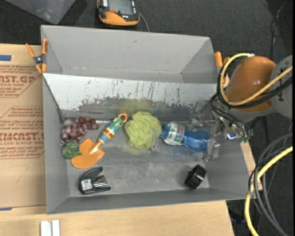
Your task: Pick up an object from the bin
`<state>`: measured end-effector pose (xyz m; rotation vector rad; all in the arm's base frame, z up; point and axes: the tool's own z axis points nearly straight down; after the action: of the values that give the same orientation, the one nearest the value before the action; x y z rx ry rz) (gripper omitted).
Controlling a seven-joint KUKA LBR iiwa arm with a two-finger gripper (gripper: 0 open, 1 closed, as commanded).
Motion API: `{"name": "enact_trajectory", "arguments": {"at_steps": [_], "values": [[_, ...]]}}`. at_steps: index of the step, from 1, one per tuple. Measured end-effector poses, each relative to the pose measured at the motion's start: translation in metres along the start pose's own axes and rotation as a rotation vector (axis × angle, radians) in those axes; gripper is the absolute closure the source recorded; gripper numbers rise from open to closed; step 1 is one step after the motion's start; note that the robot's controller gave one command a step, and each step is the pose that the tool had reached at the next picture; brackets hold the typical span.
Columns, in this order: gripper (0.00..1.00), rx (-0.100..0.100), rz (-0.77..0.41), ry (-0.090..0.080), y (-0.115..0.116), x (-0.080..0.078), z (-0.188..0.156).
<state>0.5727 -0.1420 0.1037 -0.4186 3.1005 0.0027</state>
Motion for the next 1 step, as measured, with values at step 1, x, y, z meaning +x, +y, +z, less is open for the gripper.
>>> {"name": "enact_trajectory", "arguments": {"at_steps": [1], "values": [[0.0, 0.002, -0.026, -0.001, -0.0026, 0.0008, 0.0065]]}}
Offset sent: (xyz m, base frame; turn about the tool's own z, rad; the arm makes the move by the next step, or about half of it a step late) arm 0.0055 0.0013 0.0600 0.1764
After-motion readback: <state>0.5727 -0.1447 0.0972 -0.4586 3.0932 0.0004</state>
